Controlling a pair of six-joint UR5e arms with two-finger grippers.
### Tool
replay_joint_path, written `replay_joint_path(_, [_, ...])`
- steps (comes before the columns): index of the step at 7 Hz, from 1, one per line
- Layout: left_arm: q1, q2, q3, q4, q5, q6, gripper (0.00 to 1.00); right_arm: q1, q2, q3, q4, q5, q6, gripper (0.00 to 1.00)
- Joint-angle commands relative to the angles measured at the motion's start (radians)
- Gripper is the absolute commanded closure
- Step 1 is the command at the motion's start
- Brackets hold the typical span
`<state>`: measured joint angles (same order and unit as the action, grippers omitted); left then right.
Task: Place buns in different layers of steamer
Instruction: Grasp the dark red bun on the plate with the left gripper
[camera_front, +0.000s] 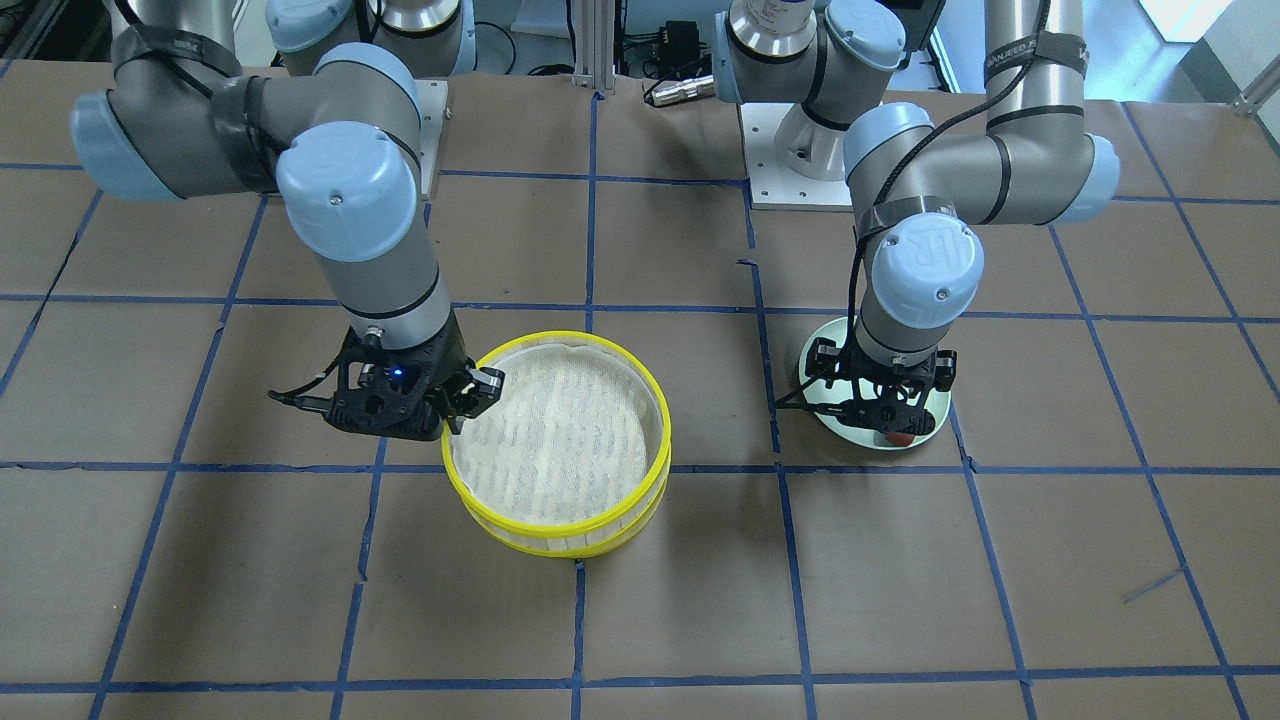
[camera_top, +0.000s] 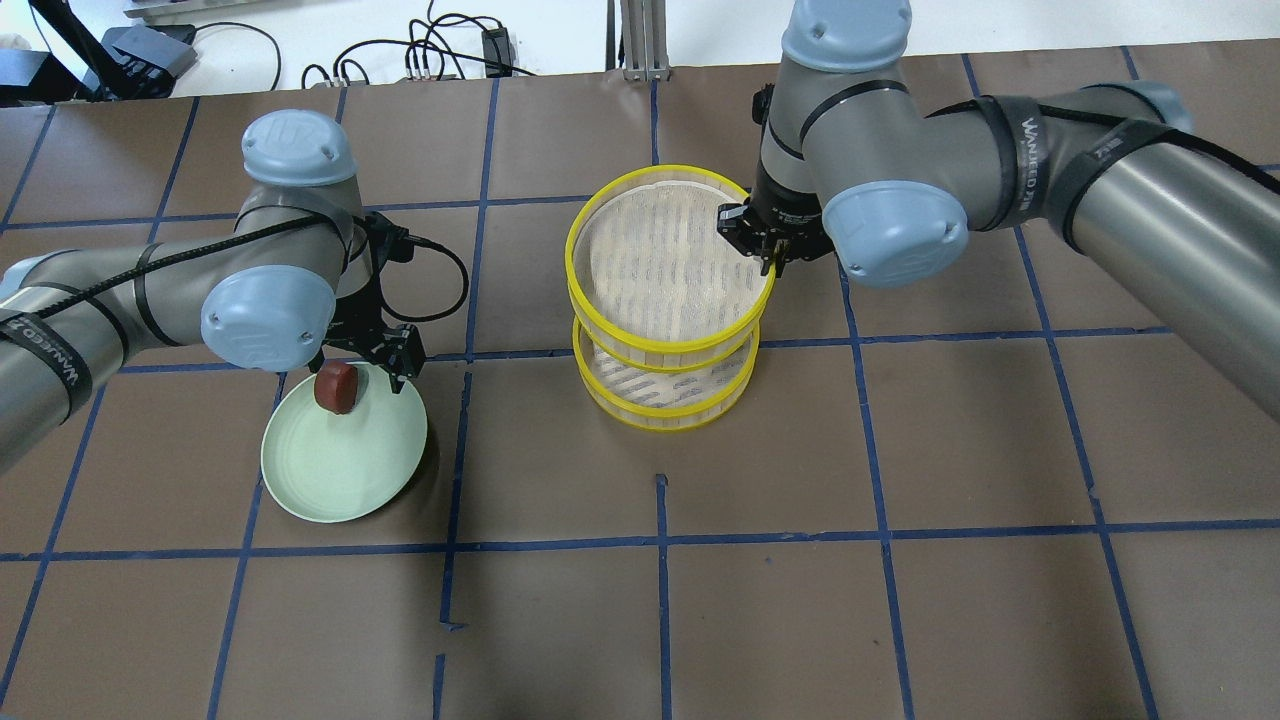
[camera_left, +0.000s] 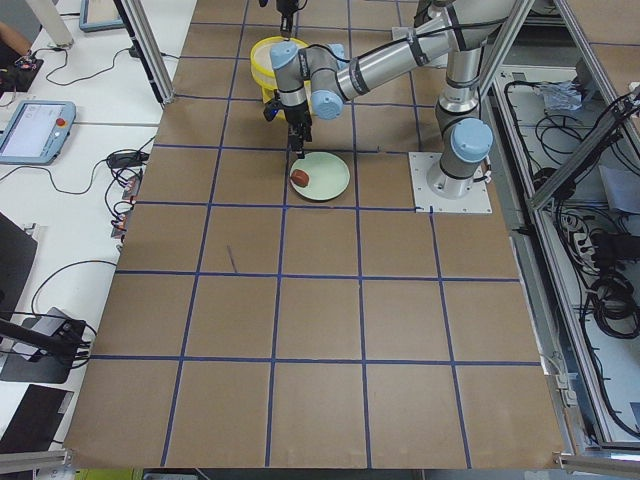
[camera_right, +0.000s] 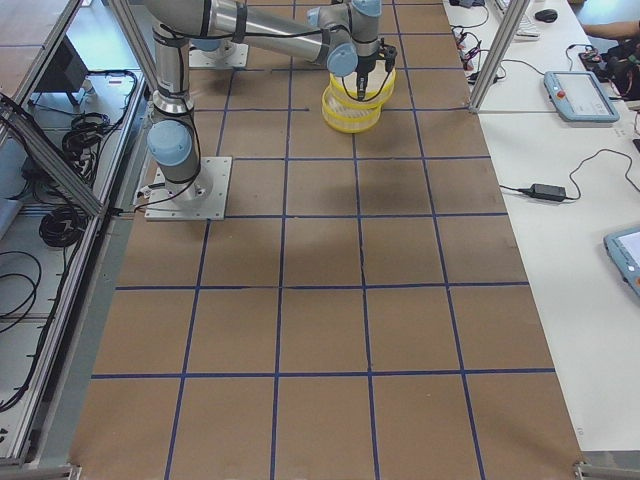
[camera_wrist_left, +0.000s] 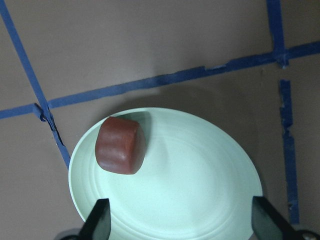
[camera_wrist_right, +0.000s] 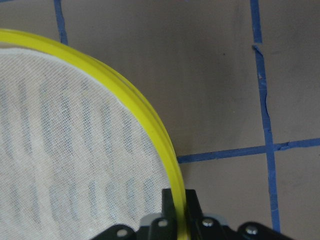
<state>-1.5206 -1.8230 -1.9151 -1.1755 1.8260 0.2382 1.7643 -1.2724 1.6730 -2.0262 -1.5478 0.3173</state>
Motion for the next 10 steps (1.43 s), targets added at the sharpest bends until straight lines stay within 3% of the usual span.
replay_joint_path(1, [0.004, -0.036, -0.009, 0.029, 0.022, 0.003, 0.02, 0.011, 0.016, 0.040, 0.004, -0.012, -0.004, 0.94])
replay_joint_path(3, [0.055, -0.048, -0.001, 0.031, 0.088, 0.016, 0.05, 0.015, 0.016, 0.045, 0.004, -0.014, 0.002, 0.94])
replay_joint_path(5, [0.089, -0.093, 0.022, 0.045, 0.072, 0.055, 0.06, 0.026, 0.016, 0.034, -0.017, -0.027, 0.005, 0.93])
replay_joint_path(6, [0.089, -0.099, 0.019, 0.045, 0.058, 0.056, 0.22, 0.026, 0.019, 0.045, -0.017, -0.058, 0.003, 0.93])
replay_joint_path(8, [0.089, -0.099, 0.013, 0.045, 0.036, 0.058, 0.36, 0.026, 0.027, 0.043, -0.019, -0.052, 0.002, 0.92])
replay_joint_path(10, [0.089, -0.099, 0.013, 0.043, 0.038, 0.058, 0.87, 0.026, 0.030, 0.042, -0.026, -0.048, 0.005, 0.92])
